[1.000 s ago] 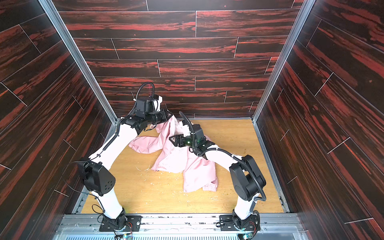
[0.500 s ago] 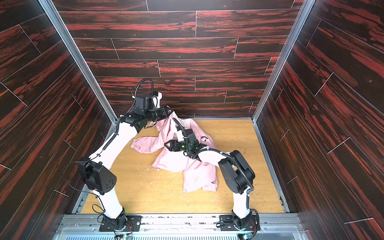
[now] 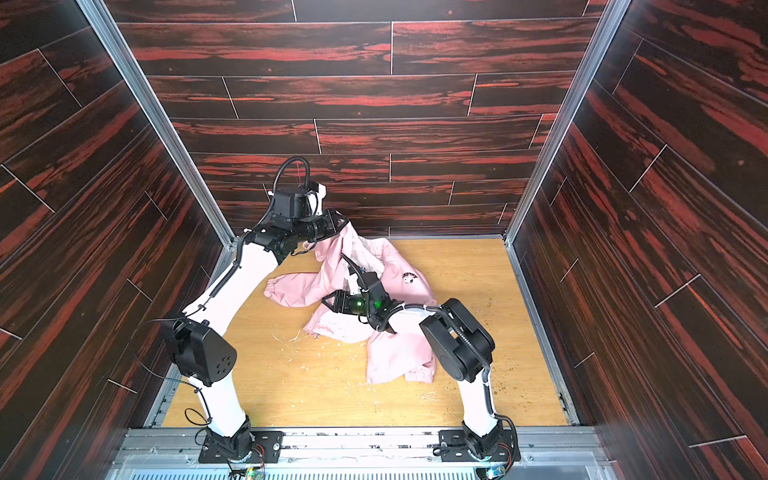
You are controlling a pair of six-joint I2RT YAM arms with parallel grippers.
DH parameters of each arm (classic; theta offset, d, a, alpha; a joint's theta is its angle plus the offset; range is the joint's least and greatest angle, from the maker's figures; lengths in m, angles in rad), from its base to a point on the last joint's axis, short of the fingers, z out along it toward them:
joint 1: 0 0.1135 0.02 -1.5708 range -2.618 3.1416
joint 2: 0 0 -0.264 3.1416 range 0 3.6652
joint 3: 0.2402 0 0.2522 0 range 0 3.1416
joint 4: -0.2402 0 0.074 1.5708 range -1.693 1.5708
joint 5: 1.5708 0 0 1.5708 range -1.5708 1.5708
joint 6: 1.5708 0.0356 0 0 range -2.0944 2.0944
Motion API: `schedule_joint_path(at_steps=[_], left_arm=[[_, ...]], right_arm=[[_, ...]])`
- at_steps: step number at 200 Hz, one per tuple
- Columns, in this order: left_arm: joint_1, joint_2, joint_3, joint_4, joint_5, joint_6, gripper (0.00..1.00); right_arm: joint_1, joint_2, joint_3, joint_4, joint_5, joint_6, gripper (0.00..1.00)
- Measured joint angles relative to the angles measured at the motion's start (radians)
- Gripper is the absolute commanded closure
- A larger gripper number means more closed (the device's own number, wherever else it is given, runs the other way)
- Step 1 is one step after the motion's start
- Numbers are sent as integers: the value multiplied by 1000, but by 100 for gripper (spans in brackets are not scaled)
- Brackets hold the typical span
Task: Zip up the jacket
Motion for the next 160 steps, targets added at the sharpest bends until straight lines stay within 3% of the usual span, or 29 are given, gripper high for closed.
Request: schedule_joint_path(at_steps=[32, 51, 60, 96, 141, 160], left_arm=[[0, 0, 0, -1, -25, 1, 100], [0, 5, 11, -10, -53, 10, 100], [0, 11, 26, -21, -66, 17, 100], [1, 29, 69, -85, -212, 77, 100], [67, 23, 31, -102, -369, 103, 100], [98, 23, 27, -117, -409, 124, 100]], right_arm=[[2, -3, -13, 24, 3, 14, 69], [3, -7, -37, 22, 1, 13, 93], [3, -13, -48, 13, -1, 21, 100], [9, -91, -11, -124, -66, 8, 100], [54, -153, 248, -441, -180, -53, 100], [65, -197, 279, -529, -241, -80, 100]])
